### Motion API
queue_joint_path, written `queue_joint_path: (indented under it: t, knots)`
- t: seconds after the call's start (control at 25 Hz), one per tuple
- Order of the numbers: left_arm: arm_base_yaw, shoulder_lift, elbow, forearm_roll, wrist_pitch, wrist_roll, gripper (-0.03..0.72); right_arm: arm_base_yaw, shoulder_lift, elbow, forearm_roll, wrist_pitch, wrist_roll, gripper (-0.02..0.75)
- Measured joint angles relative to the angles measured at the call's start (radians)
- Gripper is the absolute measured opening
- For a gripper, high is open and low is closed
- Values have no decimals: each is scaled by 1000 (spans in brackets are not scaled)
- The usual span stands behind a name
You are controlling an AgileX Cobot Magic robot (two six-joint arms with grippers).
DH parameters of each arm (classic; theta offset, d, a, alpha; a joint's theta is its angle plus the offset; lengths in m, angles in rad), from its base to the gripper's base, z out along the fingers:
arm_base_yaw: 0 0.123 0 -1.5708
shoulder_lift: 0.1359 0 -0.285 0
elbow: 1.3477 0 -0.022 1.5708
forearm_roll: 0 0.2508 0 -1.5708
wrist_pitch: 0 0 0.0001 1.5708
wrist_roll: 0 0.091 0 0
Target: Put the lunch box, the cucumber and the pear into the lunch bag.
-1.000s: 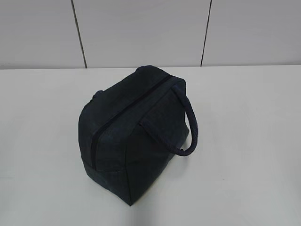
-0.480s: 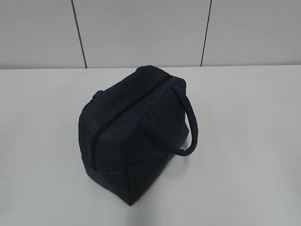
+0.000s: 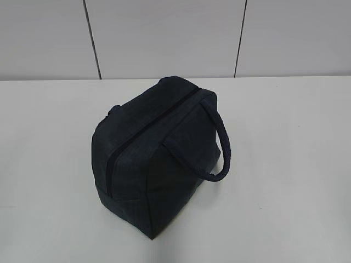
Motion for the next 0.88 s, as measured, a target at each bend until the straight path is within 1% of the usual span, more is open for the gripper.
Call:
queue_joint_path:
  t: [0.88]
  knots:
    - [0, 0, 0, 0, 0, 0, 221, 0, 0, 0, 0, 0, -1, 356]
